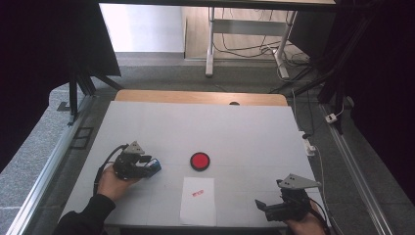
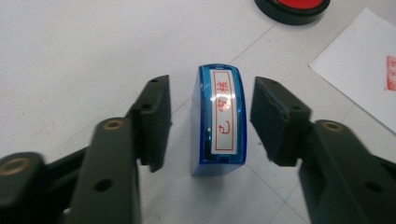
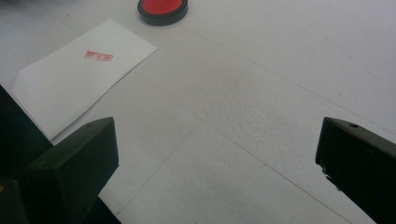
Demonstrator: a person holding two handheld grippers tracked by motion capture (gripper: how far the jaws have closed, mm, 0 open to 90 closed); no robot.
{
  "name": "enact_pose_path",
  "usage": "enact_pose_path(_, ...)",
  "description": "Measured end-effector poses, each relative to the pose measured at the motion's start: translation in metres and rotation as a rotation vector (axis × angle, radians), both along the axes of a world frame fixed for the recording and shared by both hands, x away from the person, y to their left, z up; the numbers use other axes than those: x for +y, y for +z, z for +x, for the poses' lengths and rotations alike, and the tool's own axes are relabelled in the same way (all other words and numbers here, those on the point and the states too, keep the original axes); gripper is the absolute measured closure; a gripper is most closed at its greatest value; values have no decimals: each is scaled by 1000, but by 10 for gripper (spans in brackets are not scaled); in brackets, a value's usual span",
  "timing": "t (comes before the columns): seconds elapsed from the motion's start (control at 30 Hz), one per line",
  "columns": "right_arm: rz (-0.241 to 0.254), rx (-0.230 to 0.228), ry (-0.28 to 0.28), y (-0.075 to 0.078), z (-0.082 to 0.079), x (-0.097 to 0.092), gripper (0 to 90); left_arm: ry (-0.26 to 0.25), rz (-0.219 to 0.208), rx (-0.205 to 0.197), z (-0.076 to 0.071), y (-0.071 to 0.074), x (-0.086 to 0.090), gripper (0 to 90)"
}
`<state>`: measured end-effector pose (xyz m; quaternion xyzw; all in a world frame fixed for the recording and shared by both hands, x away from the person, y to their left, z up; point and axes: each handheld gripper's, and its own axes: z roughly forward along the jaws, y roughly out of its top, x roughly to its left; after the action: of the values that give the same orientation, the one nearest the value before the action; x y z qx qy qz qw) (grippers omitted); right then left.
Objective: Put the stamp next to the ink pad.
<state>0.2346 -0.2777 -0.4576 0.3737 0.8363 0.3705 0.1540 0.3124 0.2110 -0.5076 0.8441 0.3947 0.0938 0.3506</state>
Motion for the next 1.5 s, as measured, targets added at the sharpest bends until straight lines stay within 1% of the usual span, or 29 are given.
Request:
enact_pose_path(0.03,3,0,2,0,0,0,0,9,-8,1,0,1,1,436)
enact_pose_path(0.13,3,0,3,0,0,0,0,25,-59,16,1,4,3,349)
enact_pose_path(0.23,3,0,3,0,0,0,0,26,-87,15,0,7,4,290)
enact_pose_path(0.3,1,1,1,0,0,0,0,19,-86,9,-2,11,4,254)
enact_pose_path(0.37,2,2,0,0,0,0,0,14,-99,-4,-5,15,5,214)
enact_pose_path(0.47,4,3,-1,0,0,0,0,16,-126,-8,-9,22,7,172)
enact_pose_path(0.6,2,3,4,0,0,0,0,28,-137,-4,-17,29,8,101)
enact_pose_path(0.7,2,4,6,0,0,0,0,32,-127,-10,-22,33,8,86)
enact_pose_path(0.77,2,3,5,0,0,0,0,34,-138,-12,-26,35,10,69)
enact_pose_path(0.87,5,3,3,0,0,1,0,35,-144,-18,-31,38,12,54)
enact_pose_path(0.97,4,4,4,0,0,1,0,39,-144,-29,-38,41,14,37)
enact_pose_path(1.1,6,8,3,0,1,0,0,42,-144,-31,-46,42,17,10)
enact_pose_path(1.23,11,10,5,0,1,-1,0,52,-154,-34,-56,43,22,0)
enact_pose_path(1.37,17,12,4,0,1,-1,0,58,-169,-46,-67,44,27,0)
enact_pose_path(1.5,21,13,-3,0,1,-1,0,58,-182,-52,-79,44,33,0)
